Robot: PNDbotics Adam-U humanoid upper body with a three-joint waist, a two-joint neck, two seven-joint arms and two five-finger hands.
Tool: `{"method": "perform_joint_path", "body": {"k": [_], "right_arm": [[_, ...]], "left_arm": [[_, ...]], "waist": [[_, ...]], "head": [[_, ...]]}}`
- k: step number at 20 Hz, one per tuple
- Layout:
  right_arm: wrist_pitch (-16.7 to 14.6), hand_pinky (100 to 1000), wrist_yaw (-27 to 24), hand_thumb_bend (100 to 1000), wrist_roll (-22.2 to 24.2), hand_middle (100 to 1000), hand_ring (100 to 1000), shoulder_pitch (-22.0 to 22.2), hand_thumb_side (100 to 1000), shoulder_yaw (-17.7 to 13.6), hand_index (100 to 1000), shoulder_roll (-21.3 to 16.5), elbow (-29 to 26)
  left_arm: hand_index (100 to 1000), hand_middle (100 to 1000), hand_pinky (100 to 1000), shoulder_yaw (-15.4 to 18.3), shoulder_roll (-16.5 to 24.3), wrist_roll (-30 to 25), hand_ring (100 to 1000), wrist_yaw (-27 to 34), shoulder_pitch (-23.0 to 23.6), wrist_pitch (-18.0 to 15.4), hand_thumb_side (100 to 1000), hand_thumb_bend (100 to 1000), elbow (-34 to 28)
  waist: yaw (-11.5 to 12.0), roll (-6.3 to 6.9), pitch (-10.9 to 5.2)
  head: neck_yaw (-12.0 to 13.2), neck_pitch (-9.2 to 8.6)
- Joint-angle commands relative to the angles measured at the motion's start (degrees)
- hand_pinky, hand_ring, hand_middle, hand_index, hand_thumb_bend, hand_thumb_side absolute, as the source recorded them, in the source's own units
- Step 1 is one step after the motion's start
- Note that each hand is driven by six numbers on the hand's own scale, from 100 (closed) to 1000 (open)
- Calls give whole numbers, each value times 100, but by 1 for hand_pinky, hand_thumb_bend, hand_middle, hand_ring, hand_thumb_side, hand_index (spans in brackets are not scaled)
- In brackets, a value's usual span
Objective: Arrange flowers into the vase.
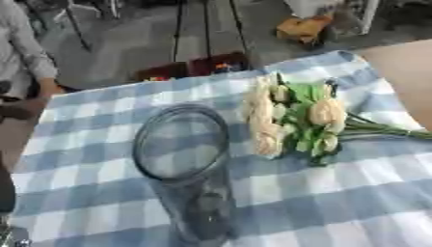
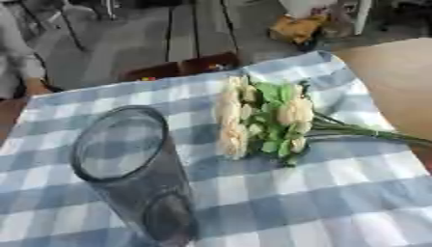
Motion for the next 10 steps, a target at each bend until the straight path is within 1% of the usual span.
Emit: {"method": "perform_joint_path", "body": {"k": [1,4,5,6,7,8,10], "right_arm": [[-24,729,5,243,8,658,747,-33,965,-69,834,-93,-122],[-23,730,10,245,15,657,747,-27,966,-71,834,-91,-122],[-18,733,15,284,28,651,754,-22,987,-71,836,-91,-122],[34,739,60,311,145,642,759,4,1000,-69,834,-108,-105],[135,773,170,356,409,652,772,17,1000,-71,854,-153,-54],[250,794,308,381,738,666,778,2,1000,-72,856,-214,0],[470,802,593,398,1439,672,779,-113,1000,-49,856,-374,97]], "left_arm": [[854,773,507,36,92,-8,707,20,-58,-34,1000,100,-111],[856,774,508,36,94,-10,708,24,-55,-37,1000,100,-111],[857,774,508,37,94,-10,708,24,-56,-38,1000,100,-111],[857,774,508,39,96,-9,708,24,-57,-37,1000,100,-111],[856,774,508,38,98,-11,708,22,-58,-34,1000,100,-111],[854,774,507,35,100,-16,708,20,-57,-30,1000,100,-111],[855,774,507,30,107,-24,708,16,-53,-18,1000,100,-111]], "waist": [[-5,-65,-125],[-4,-66,-125],[-3,-66,-124],[-4,-67,-122],[-6,-68,-122],[-7,-70,-124],[-12,-74,-135]], "head": [[4,-52],[5,-57],[0,-58],[-11,-55],[-20,-52],[-26,-48],[-39,-27]]}}
